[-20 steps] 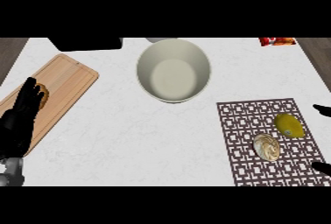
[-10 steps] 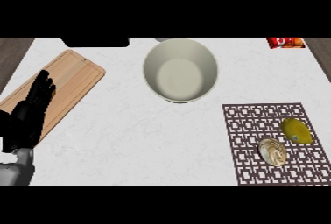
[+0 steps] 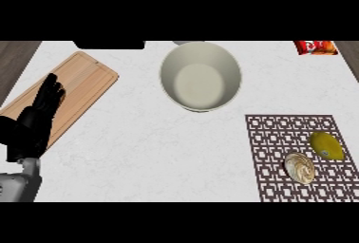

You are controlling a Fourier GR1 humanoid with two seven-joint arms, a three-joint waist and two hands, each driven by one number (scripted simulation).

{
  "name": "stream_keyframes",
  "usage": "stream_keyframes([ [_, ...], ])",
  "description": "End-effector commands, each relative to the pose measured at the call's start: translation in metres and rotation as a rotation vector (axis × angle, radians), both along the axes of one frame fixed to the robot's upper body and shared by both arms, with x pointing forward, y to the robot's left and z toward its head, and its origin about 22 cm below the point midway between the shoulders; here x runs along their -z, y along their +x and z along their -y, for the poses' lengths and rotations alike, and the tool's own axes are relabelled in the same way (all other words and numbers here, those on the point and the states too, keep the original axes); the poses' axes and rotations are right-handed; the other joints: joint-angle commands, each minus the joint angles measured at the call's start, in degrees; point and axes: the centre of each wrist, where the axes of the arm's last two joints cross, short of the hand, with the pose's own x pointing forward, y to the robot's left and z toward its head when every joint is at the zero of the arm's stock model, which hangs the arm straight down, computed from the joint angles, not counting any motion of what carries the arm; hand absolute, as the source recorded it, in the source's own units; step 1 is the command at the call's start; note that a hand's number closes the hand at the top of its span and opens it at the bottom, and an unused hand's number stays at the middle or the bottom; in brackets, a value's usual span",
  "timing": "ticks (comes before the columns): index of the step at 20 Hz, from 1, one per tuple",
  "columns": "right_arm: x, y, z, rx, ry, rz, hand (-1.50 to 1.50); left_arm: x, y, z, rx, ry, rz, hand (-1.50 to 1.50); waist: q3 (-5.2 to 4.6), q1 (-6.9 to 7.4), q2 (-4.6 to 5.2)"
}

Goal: Pick the cupcake from the placemat and place it in the bowl

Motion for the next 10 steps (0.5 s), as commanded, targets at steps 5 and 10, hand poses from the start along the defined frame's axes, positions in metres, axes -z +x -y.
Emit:
stream_keyframes([
  [5, 0.002, 0.033, -0.041, -0.039, -0.268, -0.209, -1.5, 0.012, -0.001, -0.006, 0.024, -0.012, 0.002, 0.0, 0.0, 0.82, 0.26],
  [10, 0.032, 0.055, -0.07, -0.115, -0.3, -0.313, -1.5, 0.009, 0.0, -0.003, 0.02, 0.0, -0.016, 0.0, 0.06, 0.91, 0.2],
])
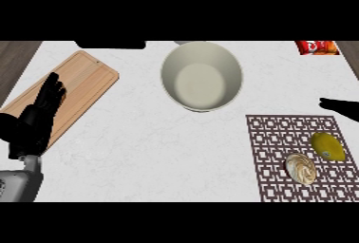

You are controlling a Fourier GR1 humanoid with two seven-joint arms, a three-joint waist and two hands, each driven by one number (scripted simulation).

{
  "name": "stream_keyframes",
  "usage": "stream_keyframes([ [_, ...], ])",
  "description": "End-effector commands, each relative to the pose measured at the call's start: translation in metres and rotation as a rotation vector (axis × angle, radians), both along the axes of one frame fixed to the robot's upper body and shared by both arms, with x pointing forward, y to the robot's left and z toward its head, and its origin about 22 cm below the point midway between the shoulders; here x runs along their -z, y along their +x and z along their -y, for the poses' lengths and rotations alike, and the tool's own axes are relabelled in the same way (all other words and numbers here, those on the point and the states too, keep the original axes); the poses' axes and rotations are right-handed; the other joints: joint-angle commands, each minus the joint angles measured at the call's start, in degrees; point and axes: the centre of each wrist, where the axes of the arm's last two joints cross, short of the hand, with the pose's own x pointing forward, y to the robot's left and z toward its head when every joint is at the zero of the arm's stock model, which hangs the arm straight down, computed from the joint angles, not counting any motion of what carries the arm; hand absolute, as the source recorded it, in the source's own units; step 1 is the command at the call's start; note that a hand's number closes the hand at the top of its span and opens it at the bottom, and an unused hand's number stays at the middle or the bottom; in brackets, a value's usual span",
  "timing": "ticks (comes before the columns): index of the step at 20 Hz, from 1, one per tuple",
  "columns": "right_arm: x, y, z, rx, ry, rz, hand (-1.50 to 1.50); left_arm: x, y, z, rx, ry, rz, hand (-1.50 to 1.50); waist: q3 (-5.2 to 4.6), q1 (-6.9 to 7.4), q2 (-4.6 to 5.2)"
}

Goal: Pick the cupcake from the placemat and place it in the bowl

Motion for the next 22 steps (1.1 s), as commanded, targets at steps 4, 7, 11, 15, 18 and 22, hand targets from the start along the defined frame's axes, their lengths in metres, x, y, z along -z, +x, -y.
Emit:
stream_keyframes([
  [4, 0.044, 0.016, -0.029, -0.04, -0.183, -0.159, -1.5, 0.007, -0.001, 0.012, 0.011, -0.003, 0.004, 0.0, 0.05, -0.2, 0.02],
  [7, 0.043, 0.014, -0.03, -0.074, -0.234, -0.212, -1.5, 0.002, -0.003, 0.002, -0.013, 0.012, 0.01, 0.0, 0.04, -0.71, -0.14],
  [11, 0.055, 0.03, -0.031, -0.066, -0.289, -0.188, -1.5, 0.005, 0.001, -0.008, -0.004, -0.009, 0.0, 0.0, 0.05, -0.63, -0.11],
  [15, 0.064, 0.022, -0.045, -0.085, -0.253, -0.03, -1.5, 0.005, 0.0, 0.006, -0.025, -0.008, 0.014, 0.0, 0.07, -0.87, -0.21],
  [18, 0.068, 0.011, -0.026, -0.096, -0.263, 0.015, -1.5, -0.004, -0.016, 0.018, -0.022, -0.011, 0.001, 0.0, 0.09, -0.91, -0.32],
  [22, 0.093, 0.014, -0.045, -0.075, -0.239, -0.027, -1.5, -0.013, -0.007, -0.015, -0.023, -0.003, 0.008, 0.0, 0.05, -0.89, -0.23],
])
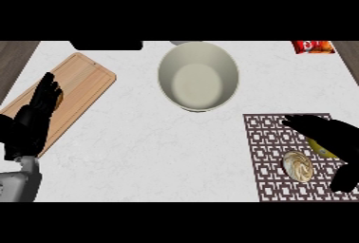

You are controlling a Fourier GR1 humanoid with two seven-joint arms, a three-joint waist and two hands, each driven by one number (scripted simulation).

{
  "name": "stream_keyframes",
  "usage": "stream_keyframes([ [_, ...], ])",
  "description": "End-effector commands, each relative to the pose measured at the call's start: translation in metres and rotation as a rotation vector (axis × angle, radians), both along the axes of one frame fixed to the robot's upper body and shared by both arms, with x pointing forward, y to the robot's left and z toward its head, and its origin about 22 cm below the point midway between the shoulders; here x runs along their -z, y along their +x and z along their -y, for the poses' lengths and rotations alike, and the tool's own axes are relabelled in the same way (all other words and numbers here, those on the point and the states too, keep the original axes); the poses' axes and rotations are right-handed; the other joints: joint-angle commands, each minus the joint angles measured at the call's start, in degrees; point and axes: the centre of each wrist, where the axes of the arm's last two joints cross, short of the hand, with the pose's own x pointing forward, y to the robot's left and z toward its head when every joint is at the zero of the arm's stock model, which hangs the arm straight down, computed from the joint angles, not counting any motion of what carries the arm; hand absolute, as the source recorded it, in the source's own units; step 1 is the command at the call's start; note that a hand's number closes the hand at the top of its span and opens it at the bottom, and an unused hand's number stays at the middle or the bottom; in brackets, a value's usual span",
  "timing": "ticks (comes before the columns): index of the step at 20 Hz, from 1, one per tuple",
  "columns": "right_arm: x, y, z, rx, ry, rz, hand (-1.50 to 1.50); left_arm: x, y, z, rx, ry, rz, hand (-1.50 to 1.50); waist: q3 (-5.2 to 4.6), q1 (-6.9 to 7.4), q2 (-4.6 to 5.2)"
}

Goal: Pick the cupcake from the placemat and place it in the bowl

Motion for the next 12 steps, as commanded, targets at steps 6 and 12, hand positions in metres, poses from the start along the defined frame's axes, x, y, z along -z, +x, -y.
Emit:
stream_keyframes([
  [6, 0.046, 0.004, -0.001, -0.002, -0.044, -0.083, -1.5, -0.007, -0.007, 0.004, 0.013, 0.001, 0.0, 0.0, 0.01, 0.21, 0.04],
  [12, 0.054, -0.013, -0.011, 0.017, -0.024, -0.064, -1.5, 0.006, 0.003, -0.001, 0.001, 0.007, -0.015, 0.0, -0.01, -0.09, 0.02],
])
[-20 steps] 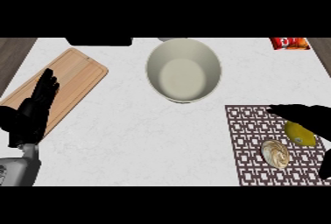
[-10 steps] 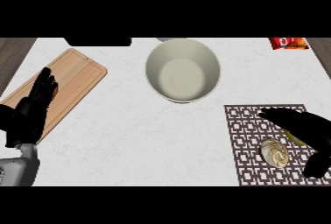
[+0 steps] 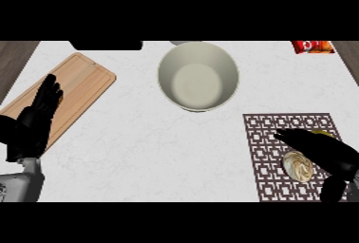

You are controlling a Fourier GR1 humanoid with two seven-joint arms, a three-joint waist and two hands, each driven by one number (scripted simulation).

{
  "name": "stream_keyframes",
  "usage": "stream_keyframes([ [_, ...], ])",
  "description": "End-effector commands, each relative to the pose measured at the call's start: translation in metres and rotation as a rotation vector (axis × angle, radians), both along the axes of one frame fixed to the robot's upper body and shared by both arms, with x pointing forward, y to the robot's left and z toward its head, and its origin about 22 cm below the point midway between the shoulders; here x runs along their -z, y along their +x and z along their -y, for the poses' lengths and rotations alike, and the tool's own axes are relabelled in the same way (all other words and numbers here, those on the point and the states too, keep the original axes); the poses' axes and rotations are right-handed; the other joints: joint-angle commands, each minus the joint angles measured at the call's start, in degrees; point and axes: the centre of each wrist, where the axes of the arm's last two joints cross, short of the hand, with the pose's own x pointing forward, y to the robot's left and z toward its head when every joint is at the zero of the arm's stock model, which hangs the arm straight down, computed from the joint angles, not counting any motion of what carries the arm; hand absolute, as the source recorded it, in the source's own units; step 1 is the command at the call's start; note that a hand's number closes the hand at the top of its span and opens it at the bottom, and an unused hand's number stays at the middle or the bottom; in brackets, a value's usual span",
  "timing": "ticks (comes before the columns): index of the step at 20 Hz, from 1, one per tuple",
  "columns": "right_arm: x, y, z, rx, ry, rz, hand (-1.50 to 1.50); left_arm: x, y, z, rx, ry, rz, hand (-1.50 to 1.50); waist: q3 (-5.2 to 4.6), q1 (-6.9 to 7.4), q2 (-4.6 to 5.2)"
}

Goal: Pick the cupcake from the placemat and place it in the bowl

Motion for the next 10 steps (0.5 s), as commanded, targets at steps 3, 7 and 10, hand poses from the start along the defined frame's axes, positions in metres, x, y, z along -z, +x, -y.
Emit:
stream_keyframes([
  [3, 0.026, 0.005, 0.009, 0.005, -0.003, 0.016, -1.5, -0.009, 0.012, 0.0, 0.008, 0.002, -0.003, 0.0, 0.01, 0.07, 0.05],
  [7, 0.018, 0.007, 0.017, 0.02, -0.016, 0.024, -1.5, -0.006, 0.004, -0.001, 0.017, -0.016, 0.005, 0.0, 0.0, 0.06, 0.01],
  [10, 0.035, 0.006, -0.019, 0.035, -0.011, -0.013, -1.5, 0.002, -0.017, -0.003, 0.006, 0.003, -0.005, 0.0, -0.01, 0.18, -0.03],
])
